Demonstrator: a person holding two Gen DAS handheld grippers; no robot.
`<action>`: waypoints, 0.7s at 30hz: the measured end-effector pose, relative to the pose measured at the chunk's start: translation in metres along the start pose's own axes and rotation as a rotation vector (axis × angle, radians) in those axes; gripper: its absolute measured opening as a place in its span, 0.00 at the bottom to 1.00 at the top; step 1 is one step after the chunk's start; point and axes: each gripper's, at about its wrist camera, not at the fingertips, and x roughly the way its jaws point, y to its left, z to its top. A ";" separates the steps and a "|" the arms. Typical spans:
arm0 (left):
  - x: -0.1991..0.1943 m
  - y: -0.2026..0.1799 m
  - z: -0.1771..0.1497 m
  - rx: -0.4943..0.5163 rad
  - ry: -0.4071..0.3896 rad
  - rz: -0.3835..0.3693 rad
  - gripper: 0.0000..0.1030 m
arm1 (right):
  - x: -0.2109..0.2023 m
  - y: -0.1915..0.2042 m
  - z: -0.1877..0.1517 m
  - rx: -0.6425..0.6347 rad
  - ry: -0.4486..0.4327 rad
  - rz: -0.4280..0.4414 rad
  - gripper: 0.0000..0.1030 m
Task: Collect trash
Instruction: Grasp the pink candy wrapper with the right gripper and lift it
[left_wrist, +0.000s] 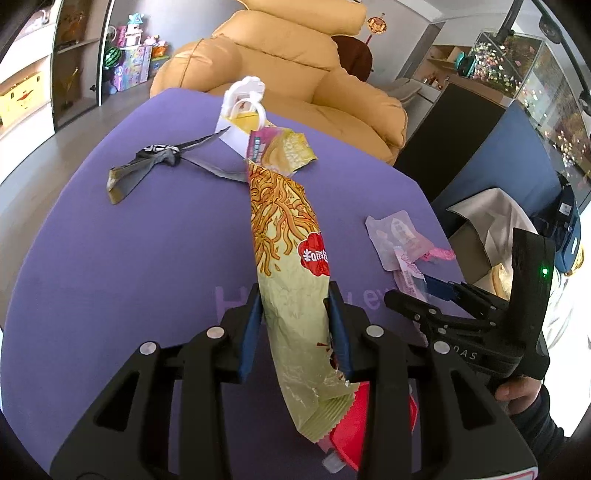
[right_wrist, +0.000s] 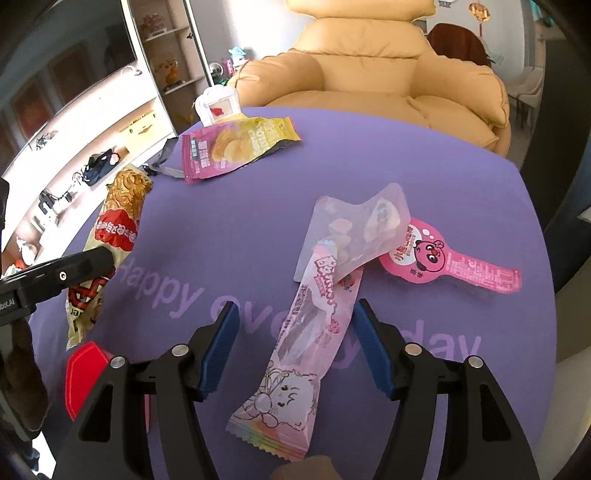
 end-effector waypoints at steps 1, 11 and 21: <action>0.000 0.000 0.000 -0.002 0.000 0.001 0.32 | 0.000 0.000 -0.002 -0.009 -0.004 0.000 0.60; -0.007 -0.015 -0.001 0.042 -0.017 0.008 0.32 | -0.017 -0.004 -0.016 -0.041 -0.028 -0.006 0.26; -0.014 -0.053 -0.003 0.125 -0.034 -0.034 0.32 | -0.083 -0.034 -0.030 0.001 -0.111 -0.029 0.15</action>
